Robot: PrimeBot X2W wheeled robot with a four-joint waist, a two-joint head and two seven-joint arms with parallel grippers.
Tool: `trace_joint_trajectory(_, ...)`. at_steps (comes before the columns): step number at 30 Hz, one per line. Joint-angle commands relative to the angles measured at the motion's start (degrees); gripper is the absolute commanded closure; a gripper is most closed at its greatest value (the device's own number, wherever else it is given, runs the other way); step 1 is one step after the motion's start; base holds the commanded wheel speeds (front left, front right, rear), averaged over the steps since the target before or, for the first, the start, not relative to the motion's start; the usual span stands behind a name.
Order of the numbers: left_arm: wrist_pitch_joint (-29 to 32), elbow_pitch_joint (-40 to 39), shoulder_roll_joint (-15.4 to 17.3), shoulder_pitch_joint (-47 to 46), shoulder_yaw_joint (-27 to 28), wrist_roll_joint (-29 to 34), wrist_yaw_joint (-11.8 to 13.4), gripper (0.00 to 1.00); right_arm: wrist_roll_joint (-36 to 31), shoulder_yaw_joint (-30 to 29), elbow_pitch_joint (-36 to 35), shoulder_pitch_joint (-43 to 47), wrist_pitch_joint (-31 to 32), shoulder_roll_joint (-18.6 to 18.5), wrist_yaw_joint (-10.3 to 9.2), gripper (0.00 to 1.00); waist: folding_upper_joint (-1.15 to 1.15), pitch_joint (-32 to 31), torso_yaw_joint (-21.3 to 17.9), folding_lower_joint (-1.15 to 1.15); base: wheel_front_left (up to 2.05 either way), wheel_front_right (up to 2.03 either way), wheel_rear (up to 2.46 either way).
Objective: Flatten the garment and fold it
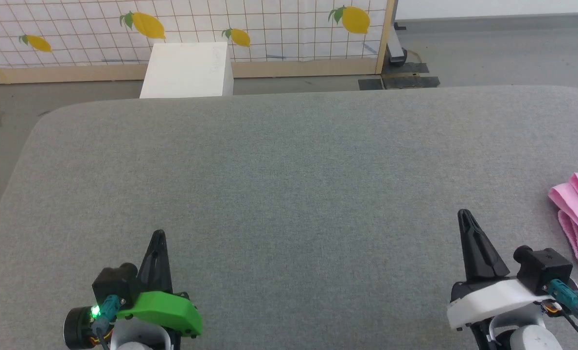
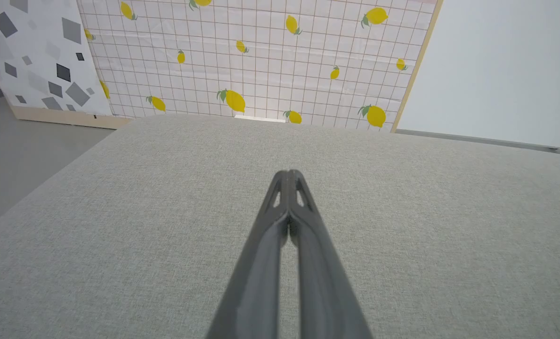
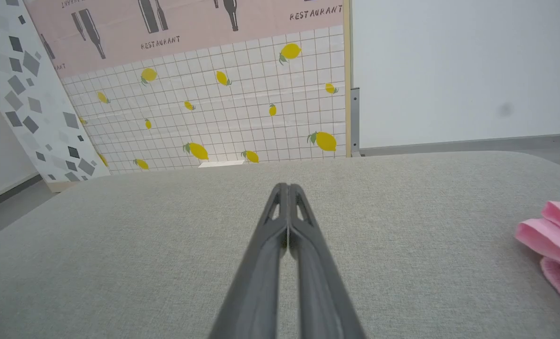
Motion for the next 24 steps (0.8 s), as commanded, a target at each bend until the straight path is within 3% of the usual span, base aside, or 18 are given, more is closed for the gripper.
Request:
trace_joint_trajectory(1, 0.35, -0.48, -0.07, 0.21, 0.23, 0.93, -0.24, 1.0, -0.63, 0.0, -0.55, 0.4, 0.35, 0.02, -0.02, 1.0, 0.0, -0.02, 0.07, 0.0, 0.0, 0.0, 0.0)
trace_joint_trajectory(24, 3.3, -2.47, -0.39, 0.4, 1.07, 3.72, -0.99, 1.0, -3.23, -0.03, -2.65, 0.78, 3.35, 0.03, -0.04, 1.0, 0.0, -0.3, 1.27, 0.0, 0.0, 0.0, 0.0)
